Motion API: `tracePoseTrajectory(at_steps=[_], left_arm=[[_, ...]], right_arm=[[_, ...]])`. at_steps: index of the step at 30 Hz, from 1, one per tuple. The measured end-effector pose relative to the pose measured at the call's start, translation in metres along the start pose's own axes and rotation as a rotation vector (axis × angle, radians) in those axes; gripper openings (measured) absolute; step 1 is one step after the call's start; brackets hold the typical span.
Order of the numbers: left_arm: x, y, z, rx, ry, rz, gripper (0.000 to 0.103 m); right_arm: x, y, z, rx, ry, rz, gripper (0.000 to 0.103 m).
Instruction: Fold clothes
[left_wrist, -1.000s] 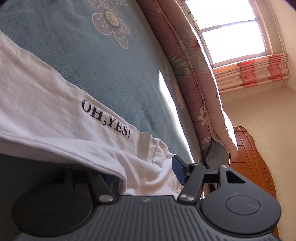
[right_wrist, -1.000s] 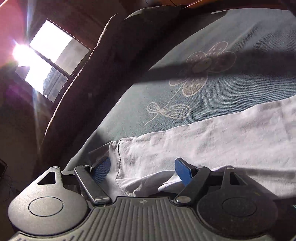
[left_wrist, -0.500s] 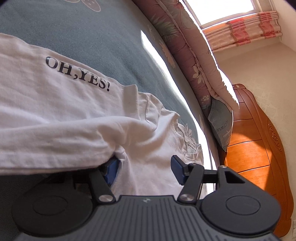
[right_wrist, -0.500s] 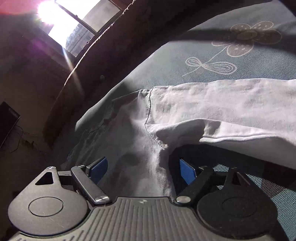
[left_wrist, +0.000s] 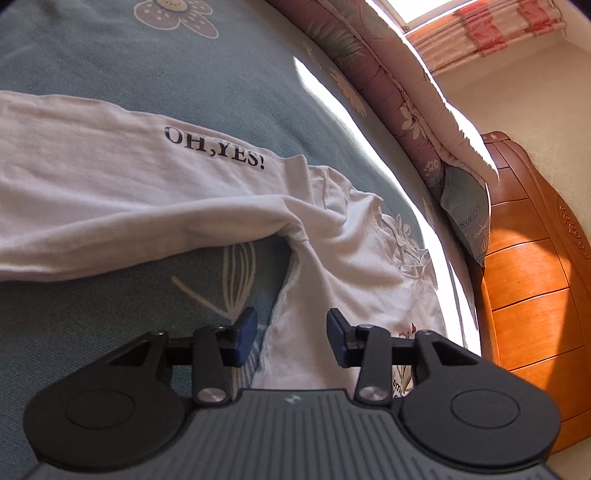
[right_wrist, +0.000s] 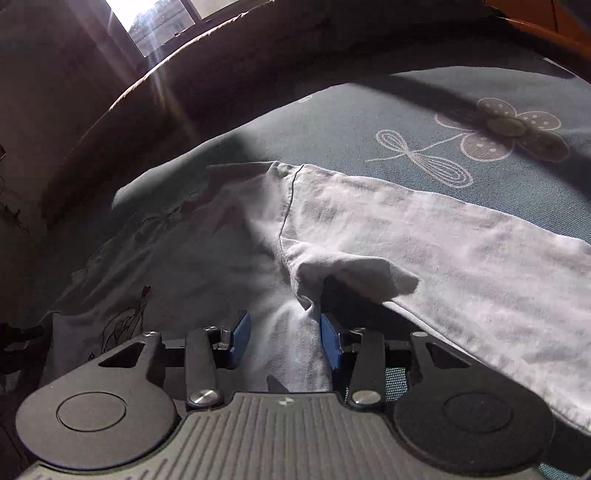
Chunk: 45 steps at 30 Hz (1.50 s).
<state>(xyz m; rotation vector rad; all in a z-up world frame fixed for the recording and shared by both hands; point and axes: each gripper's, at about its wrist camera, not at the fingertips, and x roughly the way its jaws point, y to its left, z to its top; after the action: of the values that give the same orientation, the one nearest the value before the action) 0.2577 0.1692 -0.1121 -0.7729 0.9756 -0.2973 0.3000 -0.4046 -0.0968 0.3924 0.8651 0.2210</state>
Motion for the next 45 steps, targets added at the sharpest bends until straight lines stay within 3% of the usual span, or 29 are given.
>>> tracePoseTrajectory(at_steps=[4, 9, 13, 22, 24, 26, 27, 28, 29, 34, 38, 41, 43, 44, 45], left_arm=[[-0.029, 0.012, -0.036, -0.006, 0.111, 0.010, 0.042], [-0.058, 0.026, -0.066, -0.041, 0.180, -0.004, 0.044], [-0.065, 0.035, -0.089, -0.080, 0.246, -0.031, 0.047], [-0.083, 0.043, -0.123, -0.091, 0.266, -0.090, 0.047], [-0.086, 0.042, -0.127, -0.071, 0.256, -0.081, 0.038], [-0.087, 0.037, -0.130, -0.035, 0.268, -0.040, 0.025], [-0.087, 0.035, -0.131, -0.019, 0.280, -0.018, 0.014], [-0.086, 0.033, -0.133, -0.010, 0.303, -0.002, 0.009], [-0.084, 0.030, -0.135, 0.013, 0.329, 0.012, 0.005], [-0.096, 0.015, -0.142, 0.057, 0.328, -0.013, 0.004], [-0.099, 0.018, -0.154, 0.067, 0.387, 0.049, 0.003], [-0.108, 0.016, -0.149, 0.107, 0.373, 0.092, 0.004], [-0.118, 0.003, -0.138, 0.180, 0.335, 0.118, 0.007], [-0.122, -0.008, -0.130, 0.233, 0.305, 0.123, 0.016], [-0.126, -0.020, -0.121, 0.287, 0.274, 0.127, 0.027]], right_arm=[[-0.032, -0.001, -0.033, 0.020, 0.056, 0.068, 0.058], [-0.069, -0.013, -0.088, 0.050, 0.157, 0.091, 0.065], [-0.099, -0.024, -0.122, 0.090, 0.188, 0.162, 0.073], [-0.109, -0.036, -0.156, 0.224, 0.200, 0.385, 0.075], [-0.107, -0.030, -0.160, 0.204, 0.200, 0.404, 0.072], [-0.108, -0.024, -0.160, 0.163, 0.208, 0.373, 0.065], [-0.108, -0.021, -0.159, 0.144, 0.211, 0.349, 0.053], [-0.109, -0.021, -0.157, 0.128, 0.218, 0.315, 0.025], [-0.110, -0.020, -0.155, 0.111, 0.225, 0.288, 0.009], [-0.114, -0.007, -0.144, 0.017, 0.246, 0.232, 0.008], [-0.114, -0.006, -0.141, -0.009, 0.275, 0.191, 0.008], [-0.110, -0.001, -0.142, -0.070, 0.327, 0.144, 0.008], [-0.119, 0.003, -0.135, -0.094, 0.315, 0.090, 0.022], [-0.128, 0.006, -0.128, -0.125, 0.284, 0.047, 0.029], [-0.136, 0.010, -0.121, -0.155, 0.249, 0.009, 0.042]])
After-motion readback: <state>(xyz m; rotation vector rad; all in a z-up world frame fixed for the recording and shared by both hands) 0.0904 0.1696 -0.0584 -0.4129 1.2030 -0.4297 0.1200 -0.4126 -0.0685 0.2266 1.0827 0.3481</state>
